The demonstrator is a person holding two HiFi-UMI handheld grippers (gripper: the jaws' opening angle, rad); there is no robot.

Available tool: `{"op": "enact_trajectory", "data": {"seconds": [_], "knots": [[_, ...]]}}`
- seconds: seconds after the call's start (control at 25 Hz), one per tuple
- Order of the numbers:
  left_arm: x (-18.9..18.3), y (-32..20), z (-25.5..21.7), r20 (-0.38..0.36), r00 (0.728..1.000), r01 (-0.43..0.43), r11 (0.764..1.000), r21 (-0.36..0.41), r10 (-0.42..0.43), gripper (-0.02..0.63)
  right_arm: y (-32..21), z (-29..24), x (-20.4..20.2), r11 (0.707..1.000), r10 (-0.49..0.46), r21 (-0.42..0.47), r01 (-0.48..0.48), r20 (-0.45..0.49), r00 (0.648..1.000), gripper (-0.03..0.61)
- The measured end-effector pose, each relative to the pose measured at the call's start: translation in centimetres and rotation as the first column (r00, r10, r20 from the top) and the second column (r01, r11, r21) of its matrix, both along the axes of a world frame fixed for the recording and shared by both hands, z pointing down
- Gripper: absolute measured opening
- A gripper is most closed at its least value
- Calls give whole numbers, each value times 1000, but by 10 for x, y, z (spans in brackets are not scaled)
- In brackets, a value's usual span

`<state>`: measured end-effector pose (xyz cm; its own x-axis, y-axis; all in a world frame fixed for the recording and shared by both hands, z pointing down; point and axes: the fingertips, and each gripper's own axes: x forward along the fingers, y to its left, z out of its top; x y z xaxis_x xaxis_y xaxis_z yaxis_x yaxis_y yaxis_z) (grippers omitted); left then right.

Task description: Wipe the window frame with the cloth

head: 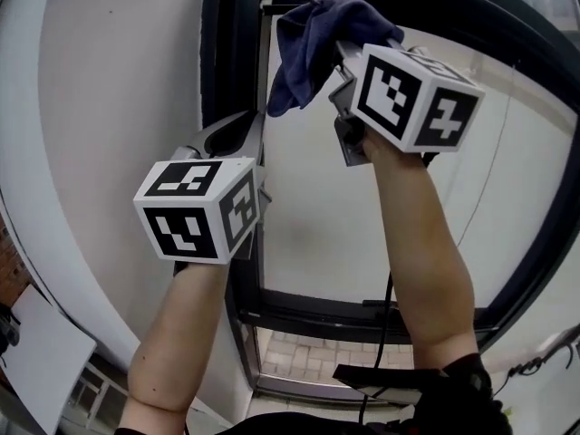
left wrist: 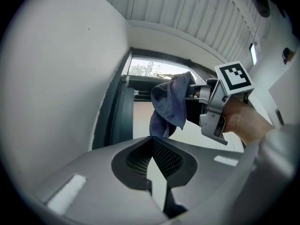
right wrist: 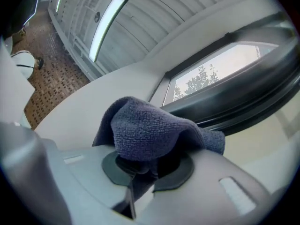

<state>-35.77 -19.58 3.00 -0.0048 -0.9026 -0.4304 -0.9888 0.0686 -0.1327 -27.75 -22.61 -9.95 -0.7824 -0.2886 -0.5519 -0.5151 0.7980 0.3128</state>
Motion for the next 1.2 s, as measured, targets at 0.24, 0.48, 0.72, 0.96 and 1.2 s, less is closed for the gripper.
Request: {"op": "enact_trajectory", "data": {"seconds": [0.24, 0.48, 0.72, 0.96, 1.2], "knots": [[58, -21, 23, -5, 983, -184, 982, -31, 184, -6, -18, 28, 79, 980, 194, -50, -195, -24, 981, 48], [124, -48, 46, -16, 950, -313, 948, -65, 313, -6, -38, 43, 166, 940, 323, -112, -322, -11, 946, 48], [176, -63, 66, -28, 939, -343, 935, -88, 342, -6, -42, 57, 238, 924, 367, -116, -365, -12, 930, 48], [212, -86, 81, -9, 938, -347, 934, -90, 347, -6, -65, 92, 290, 924, 351, -152, -351, -28, 936, 48], [262, -98, 108, -11, 934, -357, 927, -119, 358, -6, -83, 138, 338, 917, 334, -205, -342, -74, 940, 48]]}}
